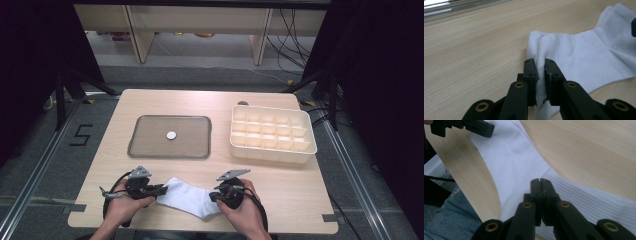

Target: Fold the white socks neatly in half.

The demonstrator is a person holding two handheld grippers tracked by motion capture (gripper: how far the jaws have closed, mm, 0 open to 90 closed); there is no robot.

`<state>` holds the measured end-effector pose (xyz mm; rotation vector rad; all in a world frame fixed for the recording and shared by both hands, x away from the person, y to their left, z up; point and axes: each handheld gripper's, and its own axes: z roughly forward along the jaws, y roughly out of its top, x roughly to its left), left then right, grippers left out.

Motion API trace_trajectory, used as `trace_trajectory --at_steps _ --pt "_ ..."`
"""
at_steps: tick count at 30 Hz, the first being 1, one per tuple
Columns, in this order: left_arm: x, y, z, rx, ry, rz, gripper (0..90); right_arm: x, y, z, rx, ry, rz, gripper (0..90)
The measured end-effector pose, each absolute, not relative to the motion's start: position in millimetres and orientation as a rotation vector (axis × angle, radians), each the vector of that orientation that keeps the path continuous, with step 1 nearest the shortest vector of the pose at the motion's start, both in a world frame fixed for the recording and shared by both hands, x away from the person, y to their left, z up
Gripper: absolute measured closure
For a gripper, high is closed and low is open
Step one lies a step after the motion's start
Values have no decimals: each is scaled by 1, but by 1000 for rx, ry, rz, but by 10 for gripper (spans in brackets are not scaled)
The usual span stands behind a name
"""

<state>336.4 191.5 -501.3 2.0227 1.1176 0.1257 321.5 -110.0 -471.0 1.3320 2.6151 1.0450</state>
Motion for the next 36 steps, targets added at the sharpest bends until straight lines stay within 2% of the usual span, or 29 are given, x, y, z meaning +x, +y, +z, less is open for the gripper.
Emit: trace_trajectory --at_steps 13,17,29,36 --pt "331 188 -485 1980 1083 60 804 330 -75 -485 1414 2689 1016 900" --pt "326 187 -479 1972 1071 55 804 331 -73 -489 1414 2685 996 900" --pt "321 172 -467 1917 984 -97 804 334 -71 -499 1417 2691 993 900" --pt "321 164 -463 1922 965 -100 804 336 -71 -502 1403 2700 1042 898"
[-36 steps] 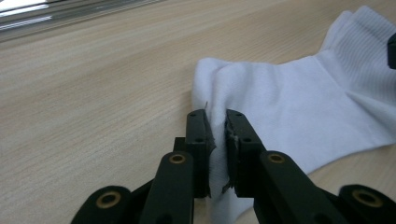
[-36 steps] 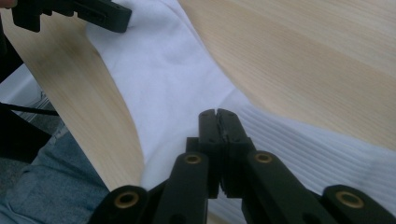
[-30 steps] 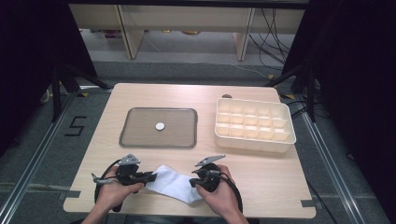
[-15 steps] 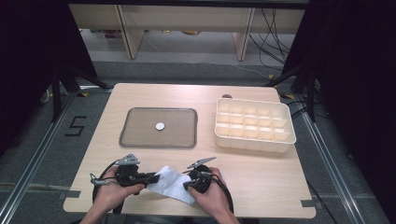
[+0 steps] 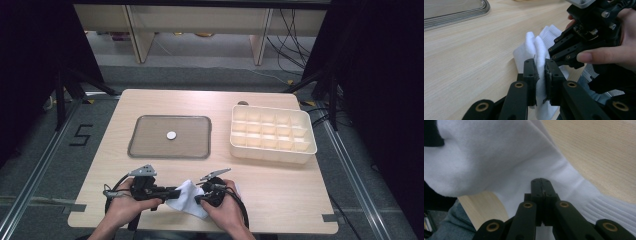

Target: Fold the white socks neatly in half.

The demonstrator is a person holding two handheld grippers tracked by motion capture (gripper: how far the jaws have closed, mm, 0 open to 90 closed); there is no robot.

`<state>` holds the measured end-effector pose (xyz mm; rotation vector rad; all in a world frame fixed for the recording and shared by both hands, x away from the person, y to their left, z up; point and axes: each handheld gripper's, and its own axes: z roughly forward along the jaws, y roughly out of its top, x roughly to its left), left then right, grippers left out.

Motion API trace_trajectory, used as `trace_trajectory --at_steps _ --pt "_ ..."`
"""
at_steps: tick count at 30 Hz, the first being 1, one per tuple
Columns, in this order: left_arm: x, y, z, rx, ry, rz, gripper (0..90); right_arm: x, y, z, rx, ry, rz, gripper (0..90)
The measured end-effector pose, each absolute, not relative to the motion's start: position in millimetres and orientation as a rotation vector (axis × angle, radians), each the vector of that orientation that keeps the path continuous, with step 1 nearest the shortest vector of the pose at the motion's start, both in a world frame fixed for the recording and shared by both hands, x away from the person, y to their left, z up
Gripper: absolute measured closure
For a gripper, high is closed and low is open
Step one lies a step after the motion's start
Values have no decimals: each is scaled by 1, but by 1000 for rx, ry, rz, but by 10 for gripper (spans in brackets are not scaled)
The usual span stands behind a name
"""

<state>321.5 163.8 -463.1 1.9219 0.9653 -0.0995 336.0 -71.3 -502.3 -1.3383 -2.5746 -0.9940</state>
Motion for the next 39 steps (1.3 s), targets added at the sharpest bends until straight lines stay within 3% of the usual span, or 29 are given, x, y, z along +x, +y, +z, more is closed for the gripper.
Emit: trace_trajectory --at_steps 6,12,20,39 --pt "324 163 -465 1906 974 -100 803 336 -80 -493 -1332 -2543 -1094 863" --pt "325 163 -467 1892 981 -117 803 344 -138 -461 -1525 -2591 -1063 900" --pt "326 157 -466 1876 985 -127 802 341 -198 -477 -1671 -2568 -955 900" --pt "327 144 -463 1871 972 -135 800 339 -181 -489 -1678 -2575 -934 900"
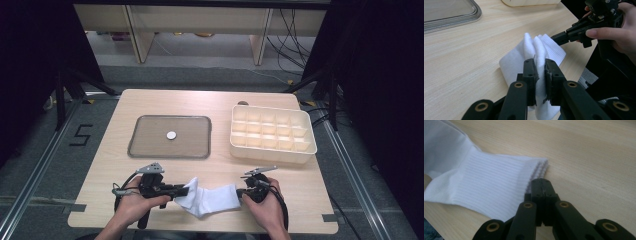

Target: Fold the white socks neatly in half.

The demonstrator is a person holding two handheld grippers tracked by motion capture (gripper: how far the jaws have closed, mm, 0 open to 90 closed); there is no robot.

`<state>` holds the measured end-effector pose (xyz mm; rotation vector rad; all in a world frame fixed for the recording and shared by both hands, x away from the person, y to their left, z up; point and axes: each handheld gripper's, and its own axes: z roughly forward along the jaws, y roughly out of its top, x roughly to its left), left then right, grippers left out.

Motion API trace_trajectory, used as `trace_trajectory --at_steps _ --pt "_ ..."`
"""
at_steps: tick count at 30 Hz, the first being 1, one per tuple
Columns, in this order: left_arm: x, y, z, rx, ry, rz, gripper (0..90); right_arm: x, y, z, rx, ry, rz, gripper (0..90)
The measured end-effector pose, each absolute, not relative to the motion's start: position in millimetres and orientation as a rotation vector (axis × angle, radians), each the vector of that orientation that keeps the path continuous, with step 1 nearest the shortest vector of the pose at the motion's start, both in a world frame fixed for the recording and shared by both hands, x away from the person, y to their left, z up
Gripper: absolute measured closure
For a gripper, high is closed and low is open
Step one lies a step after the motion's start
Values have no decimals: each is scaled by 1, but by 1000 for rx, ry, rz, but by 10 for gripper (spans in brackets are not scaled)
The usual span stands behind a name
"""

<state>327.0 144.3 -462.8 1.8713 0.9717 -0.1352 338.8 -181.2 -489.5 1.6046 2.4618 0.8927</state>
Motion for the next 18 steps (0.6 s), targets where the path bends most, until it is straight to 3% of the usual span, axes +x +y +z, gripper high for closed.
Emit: trace_trajectory --at_steps 18 --pt "328 142 -462 1904 966 -122 797 327 -176 -476 1556 2429 894 897"
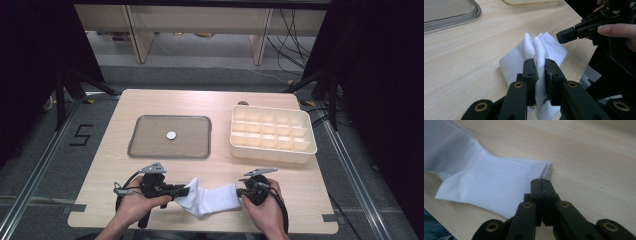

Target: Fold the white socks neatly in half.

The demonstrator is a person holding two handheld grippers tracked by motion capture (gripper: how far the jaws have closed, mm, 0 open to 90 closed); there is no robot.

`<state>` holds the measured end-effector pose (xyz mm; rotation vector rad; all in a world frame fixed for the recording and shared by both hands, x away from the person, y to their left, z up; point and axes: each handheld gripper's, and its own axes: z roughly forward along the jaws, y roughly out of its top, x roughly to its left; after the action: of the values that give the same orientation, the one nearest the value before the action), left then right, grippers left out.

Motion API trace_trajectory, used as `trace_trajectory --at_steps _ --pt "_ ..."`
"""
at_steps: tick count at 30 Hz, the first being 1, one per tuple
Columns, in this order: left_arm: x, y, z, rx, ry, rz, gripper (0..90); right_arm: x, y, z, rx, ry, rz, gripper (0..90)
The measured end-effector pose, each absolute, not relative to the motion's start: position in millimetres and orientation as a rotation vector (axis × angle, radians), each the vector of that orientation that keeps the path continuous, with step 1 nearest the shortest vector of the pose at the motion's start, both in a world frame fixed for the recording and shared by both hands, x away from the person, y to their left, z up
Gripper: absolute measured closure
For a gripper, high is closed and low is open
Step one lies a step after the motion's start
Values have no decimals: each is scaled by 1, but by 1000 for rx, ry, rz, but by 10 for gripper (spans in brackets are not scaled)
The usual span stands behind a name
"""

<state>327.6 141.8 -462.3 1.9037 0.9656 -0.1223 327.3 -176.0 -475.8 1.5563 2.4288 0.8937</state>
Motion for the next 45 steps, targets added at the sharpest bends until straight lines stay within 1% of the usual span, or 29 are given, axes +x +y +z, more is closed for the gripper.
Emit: trace_trajectory --at_steps 8,17,18,21,23,26,30,39,43,45 --pt "328 138 -463 1922 961 -120 796 330 -169 -479 1557 2429 880 892" --pt "329 138 -463 1923 954 -124 795 328 -175 -471 1587 2435 944 838" --pt "328 138 -462 1929 963 -108 795 328 -175 -471 1585 2437 939 830" --pt "328 136 -462 1928 940 -122 794 330 -172 -475 1593 2449 928 812" --pt "328 136 -462 1936 940 -116 794 330 -170 -479 1605 2452 912 820" --pt "328 135 -462 1933 946 -114 794 330 -168 -481 1595 2467 906 871" --pt "328 135 -461 1933 940 -113 793 331 -170 -480 1589 2474 934 886" --pt "328 135 -460 1940 933 -109 793 333 -168 -456 1584 2431 980 885" --pt "327 133 -460 1939 929 -111 793 339 -167 -465 1555 2465 939 873" --pt "328 133 -459 1942 923 -112 793 342 -168 -476 1560 2460 897 833"
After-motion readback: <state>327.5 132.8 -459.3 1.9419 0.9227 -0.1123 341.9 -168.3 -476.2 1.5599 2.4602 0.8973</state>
